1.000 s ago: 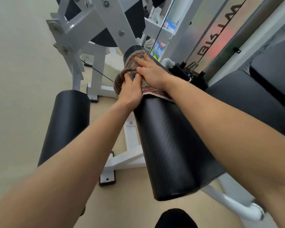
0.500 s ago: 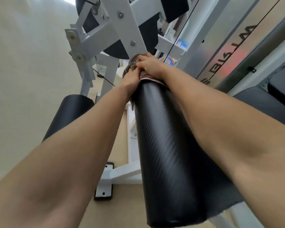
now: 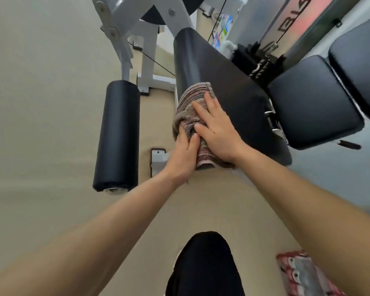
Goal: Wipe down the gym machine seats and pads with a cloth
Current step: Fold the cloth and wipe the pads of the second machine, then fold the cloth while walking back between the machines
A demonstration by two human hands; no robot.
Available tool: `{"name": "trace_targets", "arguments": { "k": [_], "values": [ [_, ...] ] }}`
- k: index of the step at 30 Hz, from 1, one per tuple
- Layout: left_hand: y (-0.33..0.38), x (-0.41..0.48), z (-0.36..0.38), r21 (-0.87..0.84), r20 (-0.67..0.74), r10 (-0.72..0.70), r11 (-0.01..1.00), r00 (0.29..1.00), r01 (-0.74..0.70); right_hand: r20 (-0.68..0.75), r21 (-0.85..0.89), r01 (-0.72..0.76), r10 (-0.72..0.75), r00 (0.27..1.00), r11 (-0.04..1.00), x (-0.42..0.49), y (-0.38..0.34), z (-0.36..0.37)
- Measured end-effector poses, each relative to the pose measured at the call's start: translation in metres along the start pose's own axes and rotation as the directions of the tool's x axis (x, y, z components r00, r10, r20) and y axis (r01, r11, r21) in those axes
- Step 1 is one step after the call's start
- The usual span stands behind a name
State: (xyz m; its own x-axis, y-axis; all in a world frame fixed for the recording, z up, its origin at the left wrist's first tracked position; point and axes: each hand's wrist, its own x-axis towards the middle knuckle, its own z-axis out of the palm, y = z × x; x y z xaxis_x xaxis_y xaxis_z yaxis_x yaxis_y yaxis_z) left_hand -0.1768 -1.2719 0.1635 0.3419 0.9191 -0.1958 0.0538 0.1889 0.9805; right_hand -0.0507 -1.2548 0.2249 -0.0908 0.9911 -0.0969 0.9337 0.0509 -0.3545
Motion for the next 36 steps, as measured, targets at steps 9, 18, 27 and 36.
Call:
{"name": "trace_targets", "arguments": {
  "k": [9, 18, 27, 36],
  "values": [
    [0.117, -0.162, -0.014, 0.108, -0.112, -0.363, 0.921, 0.925, 0.374, 0.176, 0.528, -0.399, 0.364, 0.915, 0.749, -0.154, -0.103, -0.034],
    [0.232, -0.305, -0.024, 0.099, 0.121, -0.484, 0.875, 0.867, 0.475, 0.683, 0.601, -0.798, 0.544, 0.488, -0.040, -0.275, -0.156, -0.125],
    [0.272, -0.368, -0.022, 0.276, 0.139, -0.401, 0.894, 0.905, 0.353, 0.574, 0.777, -0.622, 0.515, 0.637, -0.097, -0.310, -0.165, -0.175],
    [0.313, -0.371, -0.087, 0.312, 0.195, -0.507, 0.844, 0.840, 0.437, 0.443, 0.836, -0.542, 0.479, 0.758, 0.085, -0.284, -0.236, -0.215]
  ]
}}
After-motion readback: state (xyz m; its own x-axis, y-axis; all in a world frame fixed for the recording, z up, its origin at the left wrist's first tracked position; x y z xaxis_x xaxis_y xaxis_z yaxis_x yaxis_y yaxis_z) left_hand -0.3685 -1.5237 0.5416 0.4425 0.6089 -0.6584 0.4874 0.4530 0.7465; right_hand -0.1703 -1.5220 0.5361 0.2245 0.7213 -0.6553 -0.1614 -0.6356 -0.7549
